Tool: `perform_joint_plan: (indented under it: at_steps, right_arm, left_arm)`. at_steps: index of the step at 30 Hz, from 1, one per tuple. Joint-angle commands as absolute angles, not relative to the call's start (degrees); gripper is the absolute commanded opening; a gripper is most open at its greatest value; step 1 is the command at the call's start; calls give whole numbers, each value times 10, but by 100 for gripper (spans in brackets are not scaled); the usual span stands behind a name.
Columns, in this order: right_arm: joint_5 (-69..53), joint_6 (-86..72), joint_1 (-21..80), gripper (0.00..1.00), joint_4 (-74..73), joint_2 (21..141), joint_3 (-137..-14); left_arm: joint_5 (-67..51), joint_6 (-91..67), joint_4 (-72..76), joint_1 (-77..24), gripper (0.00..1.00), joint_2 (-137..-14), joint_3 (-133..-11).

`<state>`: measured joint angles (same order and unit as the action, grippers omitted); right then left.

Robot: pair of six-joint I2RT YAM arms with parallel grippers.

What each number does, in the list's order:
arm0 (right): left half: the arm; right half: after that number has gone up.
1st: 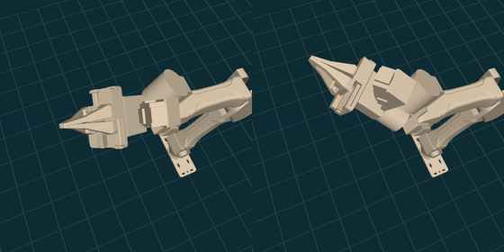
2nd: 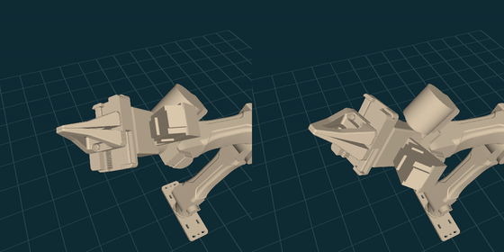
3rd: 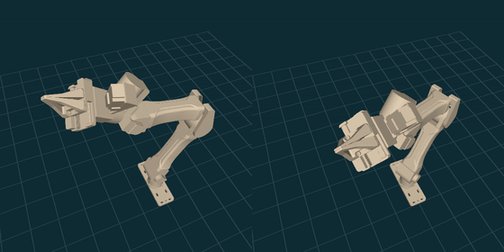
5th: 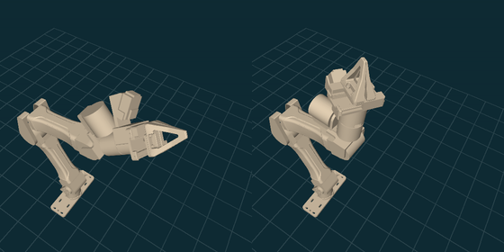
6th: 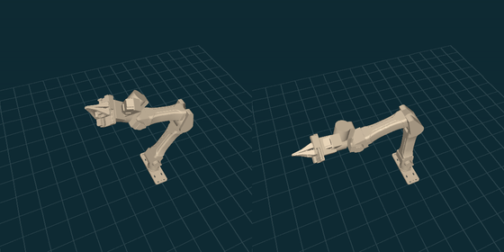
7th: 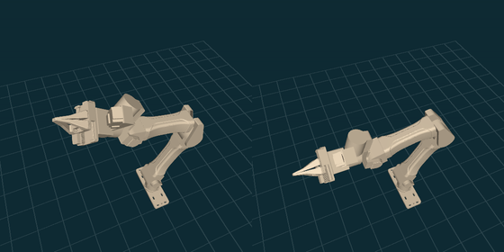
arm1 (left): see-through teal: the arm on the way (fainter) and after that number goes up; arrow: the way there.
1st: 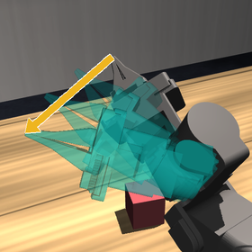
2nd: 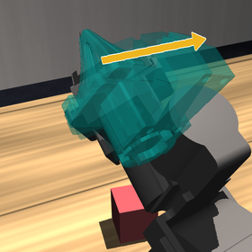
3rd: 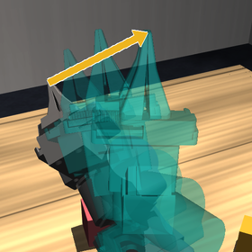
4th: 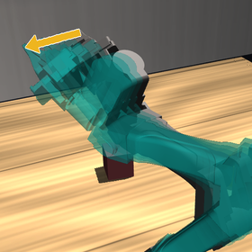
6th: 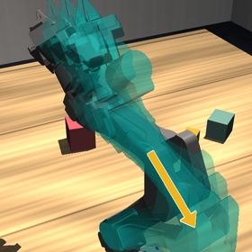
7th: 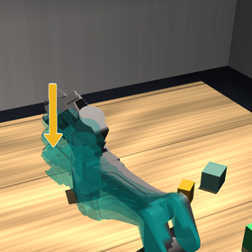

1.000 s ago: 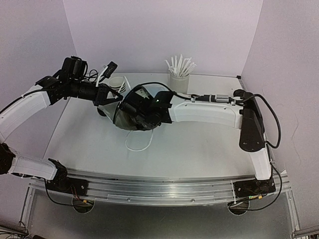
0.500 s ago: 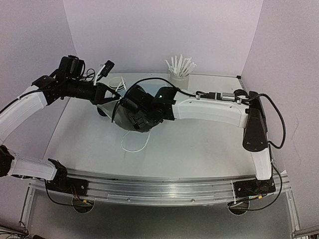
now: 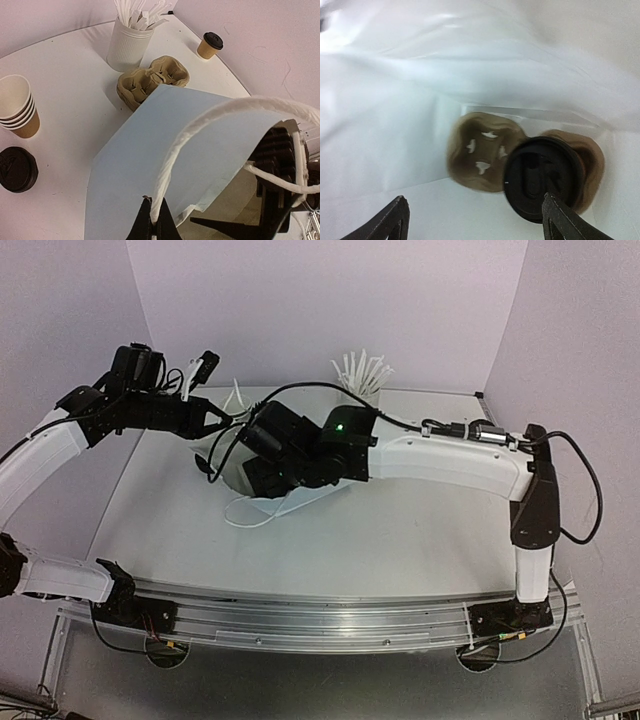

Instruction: Pack the takeout coffee

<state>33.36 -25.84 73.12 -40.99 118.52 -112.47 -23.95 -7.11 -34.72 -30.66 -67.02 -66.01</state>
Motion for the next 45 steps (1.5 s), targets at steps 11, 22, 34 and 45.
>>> perform_joint_plan:
  at_steps: [11, 22, 34, 45]
  right_arm:
    - [274, -182, 744, 87, -266, 1045, -1044]
    - [287, -188, 743, 88, -199, 988, -965]
    - [128, -219, 721, 89, -69, 944, -938]
    - [253, -249, 709, 88, -67, 907, -883]
  left_arm:
    - [-153, -50, -383, -316, 0, -661, -673]
    - [-161, -34, -377, -318, 0, -661, -678]
    - [-139, 92, -366, -339, 0, -650, -727]
    - [-92, 177, -335, -411, 0, -601, -679]
